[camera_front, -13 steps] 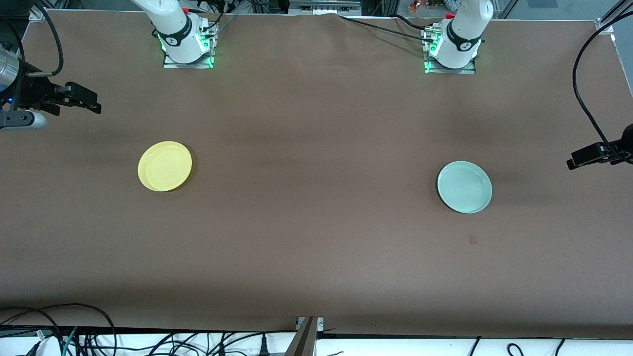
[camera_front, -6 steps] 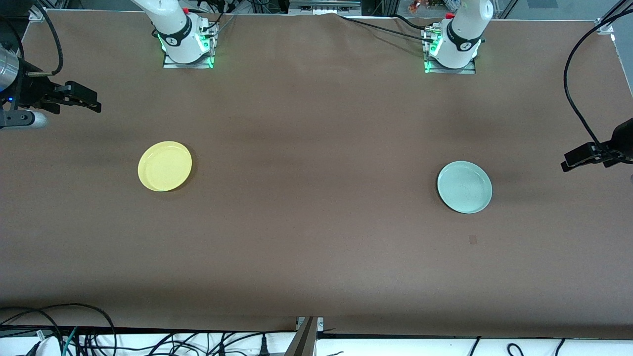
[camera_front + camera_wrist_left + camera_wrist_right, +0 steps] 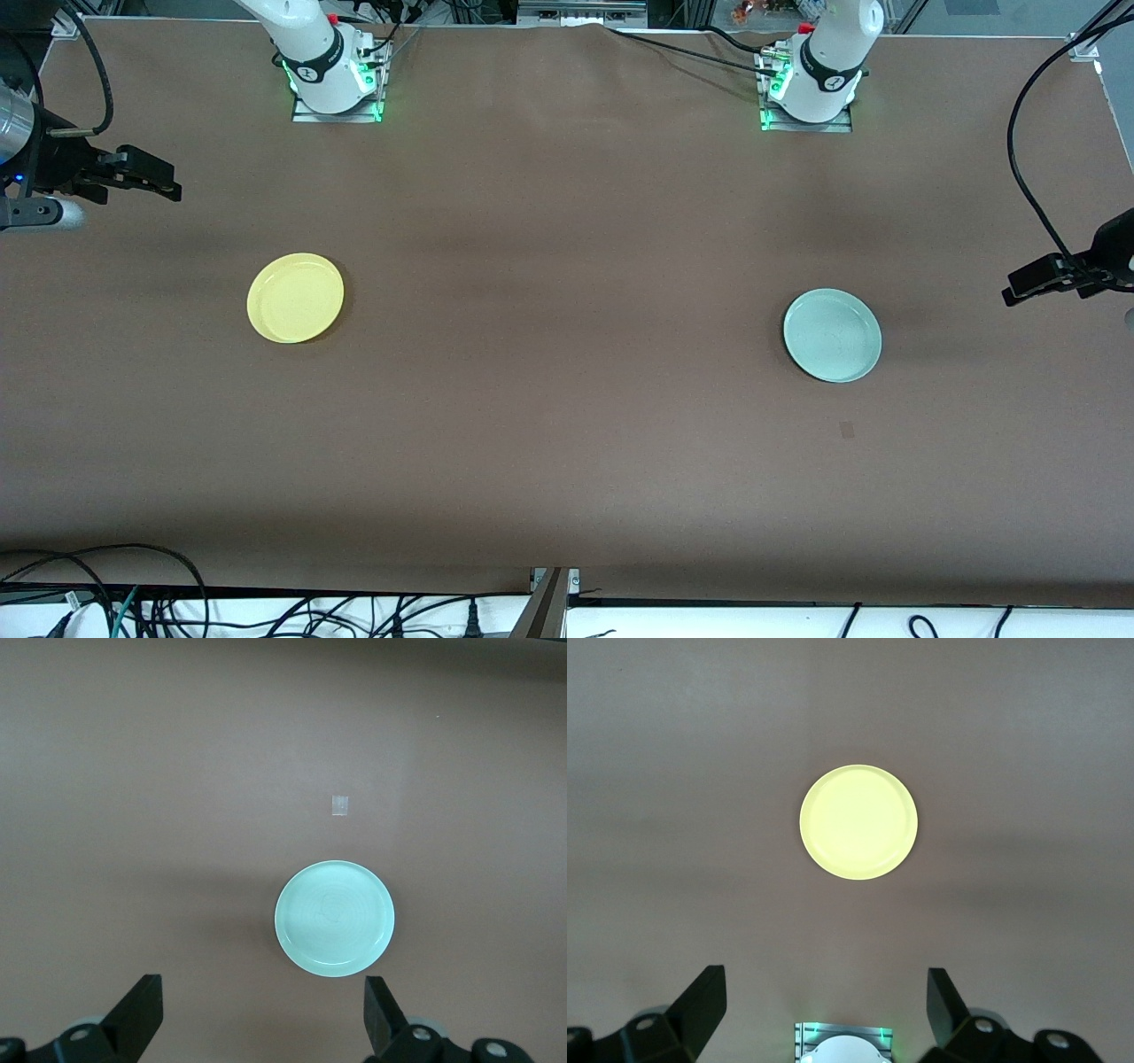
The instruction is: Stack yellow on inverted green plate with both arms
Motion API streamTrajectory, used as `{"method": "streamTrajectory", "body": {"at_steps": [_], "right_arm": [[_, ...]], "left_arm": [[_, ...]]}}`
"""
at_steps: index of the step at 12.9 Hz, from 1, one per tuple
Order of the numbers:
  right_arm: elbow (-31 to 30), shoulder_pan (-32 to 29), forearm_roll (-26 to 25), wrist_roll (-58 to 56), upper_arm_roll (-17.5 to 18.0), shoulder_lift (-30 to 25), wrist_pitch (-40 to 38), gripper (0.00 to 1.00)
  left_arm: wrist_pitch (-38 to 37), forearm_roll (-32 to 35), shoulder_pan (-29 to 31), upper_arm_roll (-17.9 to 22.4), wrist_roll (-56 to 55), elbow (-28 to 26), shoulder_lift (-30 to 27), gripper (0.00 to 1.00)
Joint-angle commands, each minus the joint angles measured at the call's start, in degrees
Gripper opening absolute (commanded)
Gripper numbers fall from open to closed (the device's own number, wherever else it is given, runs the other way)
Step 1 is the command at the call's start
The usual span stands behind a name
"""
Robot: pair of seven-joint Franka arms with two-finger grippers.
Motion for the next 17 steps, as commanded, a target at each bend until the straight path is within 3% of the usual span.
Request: {"method": "streamTrajectory", "body": {"at_steps": [1, 5, 11, 17], "right_arm": [[-0.84, -0.48, 0.07, 0.65, 0.45, -1.1, -0.32, 1.0], [-0.84, -0.48, 0.08, 0.65, 0.45, -1.1, -0.41, 1.0], [-0.84, -0.48, 0.07, 0.73, 0.54, -1.1, -0.41, 1.0], [-0.84, -0.48, 0.07, 0.65, 0.54, -1.1, -0.5, 1.0]], "left_arm": [[0.79, -0.07, -0.33, -0.41, 0.48, -1.18, -0.8, 1.0], [-0.26, 0.54, -0.33, -4.09, -0.05, -1.09, 0.78, 1.0], [-2.9, 0.98, -0.33, -4.28, 0.39, -0.3, 2.01, 1.0], [-10.19, 0.19, -0.07, -6.74, 0.74, 2.68, 2.19, 1.0]]}}
